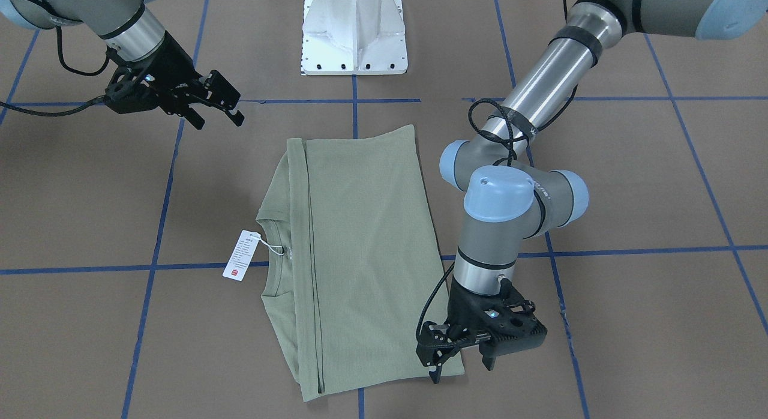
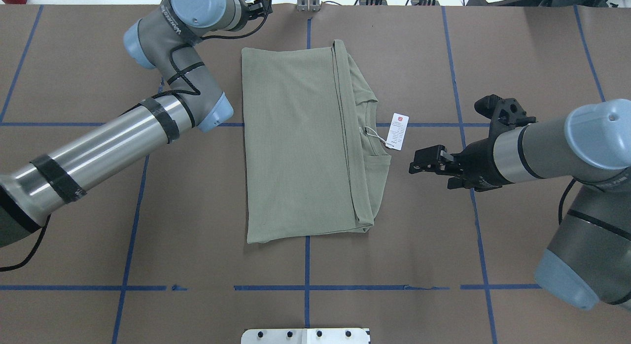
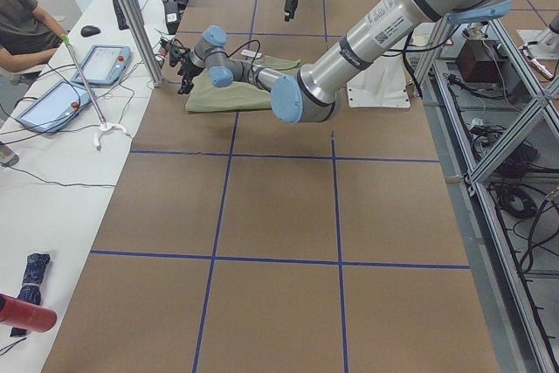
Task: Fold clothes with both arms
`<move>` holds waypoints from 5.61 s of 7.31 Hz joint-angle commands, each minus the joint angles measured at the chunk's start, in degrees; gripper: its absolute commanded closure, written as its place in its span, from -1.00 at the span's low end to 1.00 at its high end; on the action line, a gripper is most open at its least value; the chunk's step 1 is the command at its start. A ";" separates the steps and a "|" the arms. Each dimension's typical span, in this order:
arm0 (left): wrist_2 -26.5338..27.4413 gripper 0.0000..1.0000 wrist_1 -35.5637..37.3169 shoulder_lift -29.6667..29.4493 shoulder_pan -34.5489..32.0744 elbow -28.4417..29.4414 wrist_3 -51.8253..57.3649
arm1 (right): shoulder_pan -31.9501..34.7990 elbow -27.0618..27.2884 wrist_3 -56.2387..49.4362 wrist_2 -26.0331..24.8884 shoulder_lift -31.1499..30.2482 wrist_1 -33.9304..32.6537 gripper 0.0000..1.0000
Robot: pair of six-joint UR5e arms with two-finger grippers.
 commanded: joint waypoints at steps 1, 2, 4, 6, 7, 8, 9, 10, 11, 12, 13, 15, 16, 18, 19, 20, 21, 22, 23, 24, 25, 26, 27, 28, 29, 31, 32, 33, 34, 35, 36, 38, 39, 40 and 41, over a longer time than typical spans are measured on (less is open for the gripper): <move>-5.89 -1.00 6.09 11.37 -0.52 -17.41 4.37 | -0.41 -3.59 -9.43 -0.57 9.29 -13.40 -1.00; -8.35 -1.00 10.19 14.99 -0.09 -24.53 4.65 | -3.29 -5.87 -13.84 -4.84 14.56 -20.97 -1.00; -14.60 -1.00 21.35 17.39 1.66 -36.93 3.96 | -10.85 -14.53 -14.59 -13.65 23.27 -24.83 -1.00; -14.62 -1.00 23.85 20.82 3.96 -43.84 3.60 | -13.85 -19.24 -20.51 -15.15 24.37 -24.83 -1.00; -14.62 -1.00 23.85 20.92 4.57 -43.59 1.95 | -14.39 -20.03 -22.74 -15.34 24.37 -24.92 -1.00; -14.70 -1.00 23.77 20.92 4.75 -43.59 1.23 | -14.48 -19.69 -23.72 -15.08 24.37 -27.01 -1.00; -14.70 -1.00 23.50 20.92 4.93 -43.33 0.79 | -14.48 -19.25 -24.77 -14.90 24.46 -29.64 -1.00; -14.70 -1.00 23.24 20.92 5.19 -42.98 0.53 | -14.48 -19.34 -25.48 -14.81 24.20 -30.97 -1.00; -14.70 -1.00 23.24 21.01 5.19 -42.98 0.44 | -14.48 -19.43 -27.05 -14.99 24.19 -32.55 -1.00; -14.70 -1.00 23.15 20.92 5.19 -42.98 0.43 | -14.57 -19.60 -27.68 -15.16 23.85 -32.91 -1.00; -14.70 -1.00 23.15 20.92 5.45 -42.98 0.26 | -14.74 -19.78 -27.68 -15.16 23.76 -32.91 -1.00; -14.70 -1.00 23.15 20.83 5.45 -42.89 0.35 | -15.01 -20.04 -27.68 -15.16 23.67 -32.91 -1.00; -14.70 -1.00 23.06 20.92 5.45 -42.89 0.35 | -14.92 -20.04 -27.77 -15.08 23.58 -33.00 -1.00; -14.62 -1.00 23.06 20.92 5.89 -42.89 0.26 | -13.87 -19.95 -28.12 -14.64 23.40 -33.09 -1.00; -14.62 -1.00 23.06 20.92 6.24 -42.89 -0.26 | -13.52 -19.69 -30.30 -14.64 22.97 -33.00 -1.00; -14.62 -1.00 23.06 20.83 6.33 -42.89 -0.44 | -12.30 -19.08 -30.67 -14.20 22.53 -33.00 -1.00; -14.62 -1.00 23.06 20.66 6.68 -42.89 -1.14 | -12.20 -18.12 -30.67 -14.11 20.09 -32.74 -1.00; -14.62 -1.00 23.06 20.48 6.68 -42.89 -1.32 | -11.76 -16.98 -31.19 -14.11 18.67 -32.74 -1.00; -14.62 -1.00 23.06 20.48 6.69 -42.89 -1.32 | -11.58 -15.49 -32.16 -14.20 16.31 -32.83 -1.00; -14.62 -1.00 23.06 20.39 6.69 -42.89 -1.58 | -11.32 -12.77 -32.25 -14.20 13.94 -32.91 -1.00; -14.62 -1.00 23.06 20.39 7.03 -42.89 -1.67 | -10.88 -10.75 -32.34 -14.20 13.30 -33.09 -1.00; -14.62 -1.00 23.06 20.39 7.04 -42.89 -1.67 | -10.36 -10.73 -32.34 -14.02 13.99 -32.83 -1.00; -14.62 -1.00 23.06 20.48 7.04 -42.89 -1.59 | -9.22 -11.33 -32.52 -14.28 16.35 -32.57 -1.00; -14.62 -1.00 22.98 20.65 7.04 -42.89 -1.41 | -8.43 -14.56 -34.08 -14.28 20.37 -32.48 -1.00; -14.62 -1.00 22.89 20.92 7.04 -42.80 -1.24 | -7.72 -19.73 -34.45 -14.28 25.20 -32.39 -1.00; -14.62 -1.00 21.06 21.01 7.04 -42.01 -1.15 | -7.10 -26.35 -36.81 -14.37 29.37 -32.39 -1.00; -14.62 -1.00 20.69 21.01 7.12 -41.23 -1.06 | -6.66 -26.63 -37.69 -14.37 29.29 -32.39 -1.00; -14.62 -1.00 19.91 21.01 7.04 -40.96 -1.06 | -6.75 -28.29 -37.53 -14.37 29.64 -32.30 -1.00; -14.62 -1.00 19.29 21.01 7.12 -40.87 -1.06 | -6.75 -28.91 -37.53 -14.29 29.90 -32.39 -1.00; -14.62 -1.00 19.28 21.01 7.12 -40.95 -1.15 | -6.75 -29.27 -37.44 -14.20 29.82 -32.39 -1.00; -14.62 -1.00 19.20 21.01 7.12 -40.95 -1.15 | -7.01 -29.44 -37.27 -14.20 29.73 -32.39 -1.00; -14.62 -1.00 19.20 20.92 7.12 -40.95 -1.15 | -7.27 -30.40 -37.17 -14.20 29.99 -32.39 -1.00; -14.62 -1.00 19.11 20.57 7.12 -41.39 -1.58 | -7.27 -30.93 -37.18 -14.02 29.65 -32.04 -1.00; -14.79 -1.00 19.28 20.22 7.12 -41.74 -2.37 | -7.10 -30.94 -37.44 -13.85 29.56 -32.04 -1.00; -14.70 -1.00 19.11 20.30 7.21 -41.48 -2.38 | -6.40 -30.94 -37.70 -12.02 29.21 -31.95 -1.00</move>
